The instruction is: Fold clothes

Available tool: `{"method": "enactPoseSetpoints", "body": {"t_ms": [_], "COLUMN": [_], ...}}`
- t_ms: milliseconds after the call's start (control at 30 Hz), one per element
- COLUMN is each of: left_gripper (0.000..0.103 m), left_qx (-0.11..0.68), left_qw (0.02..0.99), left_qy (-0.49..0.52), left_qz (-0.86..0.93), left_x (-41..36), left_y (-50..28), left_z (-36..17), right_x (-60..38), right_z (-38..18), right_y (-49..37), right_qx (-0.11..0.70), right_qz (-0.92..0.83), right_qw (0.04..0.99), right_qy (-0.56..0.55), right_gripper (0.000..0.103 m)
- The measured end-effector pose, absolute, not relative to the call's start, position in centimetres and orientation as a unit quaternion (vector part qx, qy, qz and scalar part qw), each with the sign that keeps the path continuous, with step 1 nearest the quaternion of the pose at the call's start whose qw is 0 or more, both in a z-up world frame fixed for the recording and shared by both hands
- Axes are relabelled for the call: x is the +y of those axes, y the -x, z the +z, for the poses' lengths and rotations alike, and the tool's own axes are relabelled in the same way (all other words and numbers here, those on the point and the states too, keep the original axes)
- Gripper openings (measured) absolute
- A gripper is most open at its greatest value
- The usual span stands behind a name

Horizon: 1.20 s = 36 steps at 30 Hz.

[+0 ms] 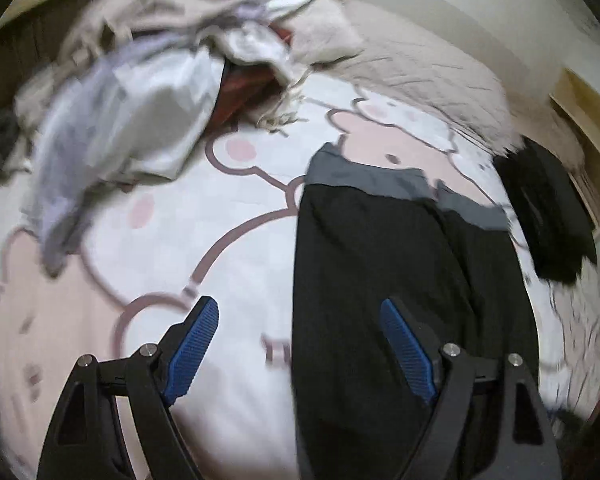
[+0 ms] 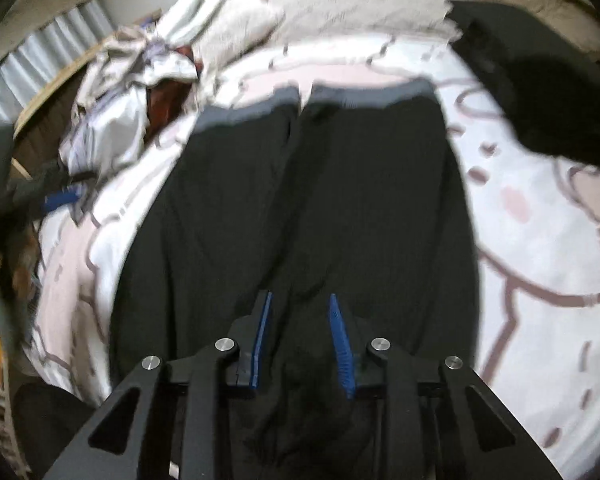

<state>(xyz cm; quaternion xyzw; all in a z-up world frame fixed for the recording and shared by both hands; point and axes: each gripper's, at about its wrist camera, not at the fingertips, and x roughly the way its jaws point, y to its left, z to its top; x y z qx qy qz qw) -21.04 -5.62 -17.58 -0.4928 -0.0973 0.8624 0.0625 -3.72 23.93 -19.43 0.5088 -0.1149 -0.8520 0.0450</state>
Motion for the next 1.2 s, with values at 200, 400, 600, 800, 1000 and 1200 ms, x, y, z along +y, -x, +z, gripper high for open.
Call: {"method": "enactPoseSetpoints", "body": {"t_ms": [200,400,600,800,1000,1200], "left_gripper": [0.083,0.082,0.018,0.003,0.003,0.005], "left_qx": [-0.133,-0.129,-0.096,-0.020,0.209,0.241], "left_qw": [0.051,0.064,0.122,0.144,0.249,0.318], "left_qy": [0.515,0.531,0.528,0.469,0.382,0.435], "left_qz": [0.845,0.835,0.835,0.871,0.865,0.807], "left_x": [-6.3,-4.9,-2.4,1.2,13.1,19.7], "left_y": [29.1,33.7,34.1,31.9,25.5,22.7], "left_z": [-22.2,-25.3,-24.6,-20.1,-18.6,-22.7], "right_x": [25.0,25.0,25.3,26.3,27.0,28.3], "right_z": [-24.4,-24.4,-24.6,-24.6,-24.4,-24.5], "right_y": [2.8,3.0,3.0,2.6,2.5,2.1], "right_qx": [-0.167,-0.172,-0.175,-0.202,-0.230,-0.260], "right_qz": [-0.825,-0.826,-0.825,-0.818,-0.815,-0.809], "right_qw": [0.056,0.063,0.065,0.071,0.074,0.077], "right_qy": [-0.537,-0.534,-0.534,-0.533,-0.527,-0.521], "right_gripper": [0.029,0.029,0.029,0.029,0.029,0.029]}}
